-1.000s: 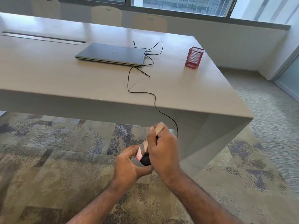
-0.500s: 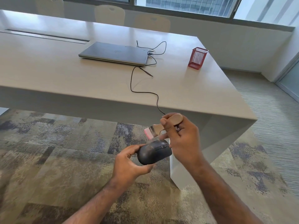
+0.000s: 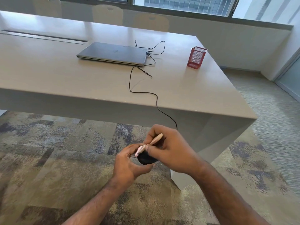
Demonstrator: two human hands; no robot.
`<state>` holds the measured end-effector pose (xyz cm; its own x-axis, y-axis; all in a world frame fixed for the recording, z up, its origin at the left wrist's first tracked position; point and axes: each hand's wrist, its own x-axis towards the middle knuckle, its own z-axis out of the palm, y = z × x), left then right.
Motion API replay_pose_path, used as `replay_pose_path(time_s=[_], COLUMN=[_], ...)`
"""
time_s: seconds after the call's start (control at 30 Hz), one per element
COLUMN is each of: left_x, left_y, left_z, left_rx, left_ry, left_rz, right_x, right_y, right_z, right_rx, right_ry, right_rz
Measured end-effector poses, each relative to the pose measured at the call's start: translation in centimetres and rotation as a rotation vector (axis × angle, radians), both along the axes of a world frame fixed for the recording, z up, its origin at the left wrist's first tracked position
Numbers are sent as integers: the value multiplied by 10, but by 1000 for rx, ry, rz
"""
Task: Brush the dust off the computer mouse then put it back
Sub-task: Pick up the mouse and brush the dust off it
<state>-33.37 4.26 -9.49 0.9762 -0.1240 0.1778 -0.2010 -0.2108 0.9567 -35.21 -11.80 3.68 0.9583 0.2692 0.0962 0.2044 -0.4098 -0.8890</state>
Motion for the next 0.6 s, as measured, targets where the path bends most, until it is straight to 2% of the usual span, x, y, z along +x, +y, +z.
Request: replay_pose_path(time_s=[0.2,0.37,0.47,0.6], left_x=[-2,-3,-3,-2], left_y=[1,0,1,3], left_z=[-1,0,-3,-1], left_rx=[-1,29,24,4], left_ry=[-34,-25,13,16], left_rz=[-19,6,9,-9], right_x=[9,14,15,13], right_y=[7,3,-1,-3], right_z=[1,1,3,0], right_rx=[-104,-104,-28,23], right_ry=[-22,-80,-112,-26], right_rz=[-42,-149,-227,-106])
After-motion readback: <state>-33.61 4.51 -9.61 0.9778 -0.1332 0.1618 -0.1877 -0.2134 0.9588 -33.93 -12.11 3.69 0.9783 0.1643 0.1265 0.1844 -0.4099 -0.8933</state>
